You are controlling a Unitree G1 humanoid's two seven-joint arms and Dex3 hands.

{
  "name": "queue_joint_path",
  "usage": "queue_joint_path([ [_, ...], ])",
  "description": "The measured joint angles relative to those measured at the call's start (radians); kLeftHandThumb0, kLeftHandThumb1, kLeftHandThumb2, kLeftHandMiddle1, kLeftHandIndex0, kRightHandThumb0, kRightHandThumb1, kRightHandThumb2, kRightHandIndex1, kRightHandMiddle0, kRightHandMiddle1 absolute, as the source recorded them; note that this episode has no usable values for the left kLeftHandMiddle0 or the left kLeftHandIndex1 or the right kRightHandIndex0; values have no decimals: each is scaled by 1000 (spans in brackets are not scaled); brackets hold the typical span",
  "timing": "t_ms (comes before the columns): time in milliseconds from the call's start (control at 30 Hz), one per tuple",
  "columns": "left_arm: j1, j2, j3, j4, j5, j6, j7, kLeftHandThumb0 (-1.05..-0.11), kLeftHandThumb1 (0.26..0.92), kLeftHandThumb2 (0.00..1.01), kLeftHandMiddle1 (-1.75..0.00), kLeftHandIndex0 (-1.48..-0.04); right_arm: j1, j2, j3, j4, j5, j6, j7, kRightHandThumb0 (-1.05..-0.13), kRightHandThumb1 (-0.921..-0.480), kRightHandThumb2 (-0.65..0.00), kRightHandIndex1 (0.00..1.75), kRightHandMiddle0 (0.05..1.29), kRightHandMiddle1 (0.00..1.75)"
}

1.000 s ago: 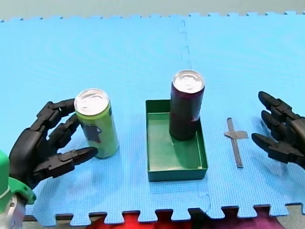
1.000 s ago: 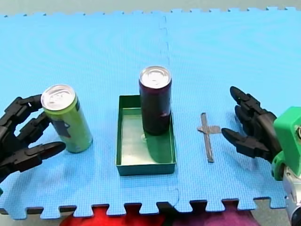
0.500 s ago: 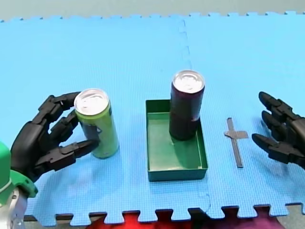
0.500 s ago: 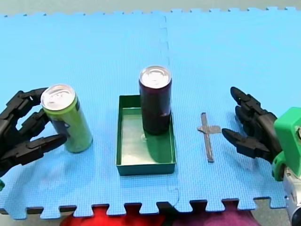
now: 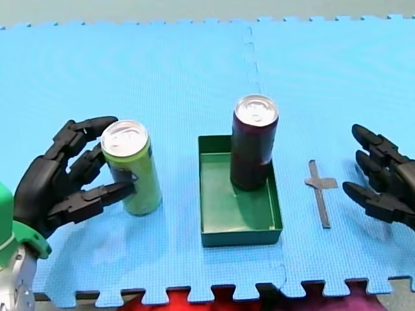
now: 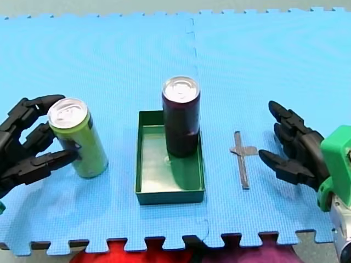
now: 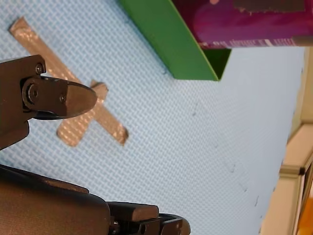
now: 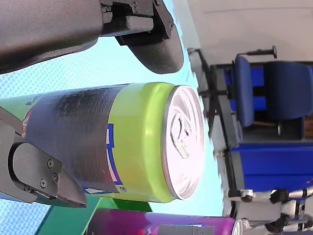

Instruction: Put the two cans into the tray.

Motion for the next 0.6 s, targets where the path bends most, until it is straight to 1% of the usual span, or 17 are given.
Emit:
queue_joint_path([
  [300,-3,0,-6,-6,5,8,1,-1048,776,2,-19,-77,1,-2,-4,-1,3,-1,3,-1048,-921,-336,2,85,0],
  [433,-9,3,-7,0,4,9,-22,-1048,771,0,-17,-79,1,-4,-6,-3,4,-2,3,-1048,-921,-334,2,84,0],
  [500,-11,7,-8,3,1,8,-44,-1048,735,0,-13,-80,1,-5,-6,-3,3,-2,1,-1048,-921,-333,4,84,0],
  [600,-14,12,-10,11,-4,3,-77,-1048,712,0,-8,-81,1,-5,-5,-3,3,-1,-6,-1048,-921,-332,5,84,0],
])
